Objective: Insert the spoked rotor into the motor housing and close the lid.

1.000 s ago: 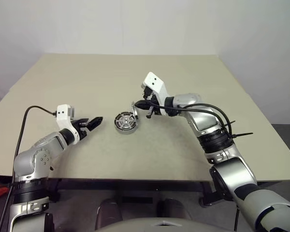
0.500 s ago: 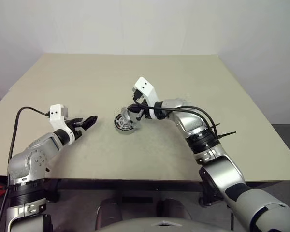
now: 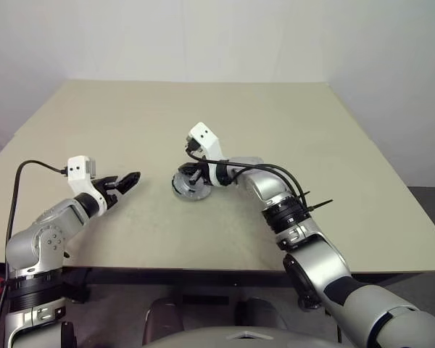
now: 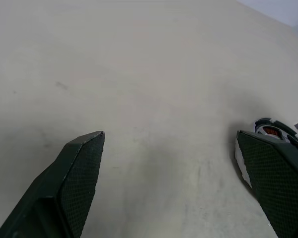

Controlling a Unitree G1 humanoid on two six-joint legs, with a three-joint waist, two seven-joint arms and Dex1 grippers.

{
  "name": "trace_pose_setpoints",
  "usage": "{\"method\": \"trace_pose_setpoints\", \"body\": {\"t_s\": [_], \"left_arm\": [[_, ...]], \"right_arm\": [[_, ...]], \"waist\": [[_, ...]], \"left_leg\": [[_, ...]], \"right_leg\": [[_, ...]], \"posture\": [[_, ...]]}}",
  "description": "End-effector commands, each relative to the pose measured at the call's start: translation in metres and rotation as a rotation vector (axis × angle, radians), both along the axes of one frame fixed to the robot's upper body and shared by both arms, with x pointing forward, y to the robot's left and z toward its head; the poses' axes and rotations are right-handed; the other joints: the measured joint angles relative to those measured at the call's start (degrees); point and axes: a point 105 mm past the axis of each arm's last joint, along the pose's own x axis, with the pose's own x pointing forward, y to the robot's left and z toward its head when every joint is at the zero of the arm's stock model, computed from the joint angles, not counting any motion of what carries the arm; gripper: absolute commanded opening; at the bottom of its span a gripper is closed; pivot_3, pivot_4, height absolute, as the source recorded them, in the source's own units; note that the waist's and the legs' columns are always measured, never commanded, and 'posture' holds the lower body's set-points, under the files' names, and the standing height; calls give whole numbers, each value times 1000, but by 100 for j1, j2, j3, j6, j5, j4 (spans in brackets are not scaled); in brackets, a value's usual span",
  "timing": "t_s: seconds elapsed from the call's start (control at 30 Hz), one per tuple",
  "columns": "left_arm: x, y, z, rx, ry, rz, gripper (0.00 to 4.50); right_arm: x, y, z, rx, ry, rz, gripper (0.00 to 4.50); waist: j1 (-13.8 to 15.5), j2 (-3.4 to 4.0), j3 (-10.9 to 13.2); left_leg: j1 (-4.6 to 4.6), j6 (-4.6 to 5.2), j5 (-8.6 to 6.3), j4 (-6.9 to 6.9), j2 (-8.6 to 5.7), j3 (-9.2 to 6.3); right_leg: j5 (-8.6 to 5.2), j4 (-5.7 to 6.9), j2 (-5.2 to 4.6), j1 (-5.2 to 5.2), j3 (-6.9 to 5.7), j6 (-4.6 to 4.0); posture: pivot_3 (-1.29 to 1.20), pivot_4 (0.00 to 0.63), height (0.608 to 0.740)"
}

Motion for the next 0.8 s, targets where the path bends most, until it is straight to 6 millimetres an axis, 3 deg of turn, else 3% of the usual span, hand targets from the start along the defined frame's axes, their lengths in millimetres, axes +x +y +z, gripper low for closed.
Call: {"method": "trace_pose_setpoints", "body": {"t_s": [0.03,0.2,0.57,0.8], "left_arm": [[4,5,22,16,-77,11,4500],[6,5,23,15,-80,14,4500],[10,7,24,18,-82,21,4500],[8,14,29,37,-85,30,4500]], "right_arm": [[4,-1,9,58,-29,-16,18],[7,-3,11,101,-44,-29,18],[-2,-6,-9,79,-10,23,18],[-10,-3,-44,37,68,56,18]], "waist": [[2,0,0],[-2,0,0],[-3,0,0],[-13,-3,-3]], "left_leg": [[0,0,0,0,0,0],[0,0,0,0,0,0],[0,-1,1,0,0,0],[5,1,-1,-1,1,0]], "right_leg": [[0,0,0,0,0,0],[0,1,0,0,0,0],[0,0,0,0,0,0],[0,2,1,4,1,0]], "posture": [[0,0,740],[0,0,740],[0,0,740],[0,0,740]]}}
